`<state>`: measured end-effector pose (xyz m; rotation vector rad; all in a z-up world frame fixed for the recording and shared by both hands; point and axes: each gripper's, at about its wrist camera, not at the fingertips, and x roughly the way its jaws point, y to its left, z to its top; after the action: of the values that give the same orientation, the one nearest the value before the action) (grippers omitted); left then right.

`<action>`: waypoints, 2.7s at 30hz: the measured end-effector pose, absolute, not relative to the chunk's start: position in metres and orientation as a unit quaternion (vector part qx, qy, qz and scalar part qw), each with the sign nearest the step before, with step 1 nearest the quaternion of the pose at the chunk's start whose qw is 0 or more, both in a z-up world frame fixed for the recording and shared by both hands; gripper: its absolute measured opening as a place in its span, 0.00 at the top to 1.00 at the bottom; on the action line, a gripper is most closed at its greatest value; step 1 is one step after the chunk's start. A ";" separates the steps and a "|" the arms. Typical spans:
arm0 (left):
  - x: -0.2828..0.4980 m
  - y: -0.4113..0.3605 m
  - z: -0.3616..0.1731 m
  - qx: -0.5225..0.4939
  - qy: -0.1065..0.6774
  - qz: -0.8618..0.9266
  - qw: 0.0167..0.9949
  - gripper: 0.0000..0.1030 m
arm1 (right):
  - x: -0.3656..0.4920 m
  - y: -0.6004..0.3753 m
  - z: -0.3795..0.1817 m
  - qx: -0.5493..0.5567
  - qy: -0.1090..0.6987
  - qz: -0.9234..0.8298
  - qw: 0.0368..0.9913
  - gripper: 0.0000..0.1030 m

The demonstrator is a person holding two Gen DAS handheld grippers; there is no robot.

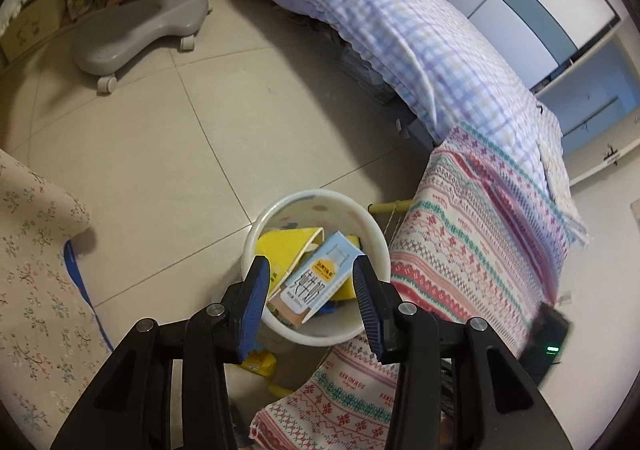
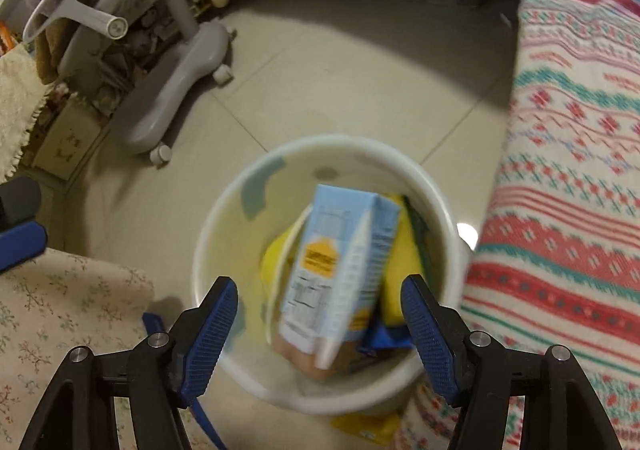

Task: Collect trash

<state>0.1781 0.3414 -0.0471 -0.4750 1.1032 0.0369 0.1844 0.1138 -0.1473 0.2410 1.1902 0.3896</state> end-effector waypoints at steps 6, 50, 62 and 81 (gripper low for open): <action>0.138 0.301 -0.032 -0.156 0.515 0.046 0.841 0.32 | 0.154 0.068 -0.113 0.103 0.544 0.192 0.810 0.30; -0.001 0.169 -0.016 0.029 0.381 0.149 0.912 0.11 | -0.034 -0.048 -0.028 0.007 0.392 0.213 0.895 0.00; 0.000 0.169 -0.017 0.024 0.386 0.139 0.911 0.11 | -0.035 -0.046 -0.025 0.005 0.385 0.215 0.898 0.00; 0.001 0.167 -0.021 0.024 0.396 0.128 0.909 0.11 | -0.033 -0.044 -0.025 0.008 0.387 0.217 0.896 0.00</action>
<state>0.0009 0.1666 -0.0214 0.0491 0.8172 0.2638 -0.0327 -0.0440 -0.0254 0.0163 0.8015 0.4486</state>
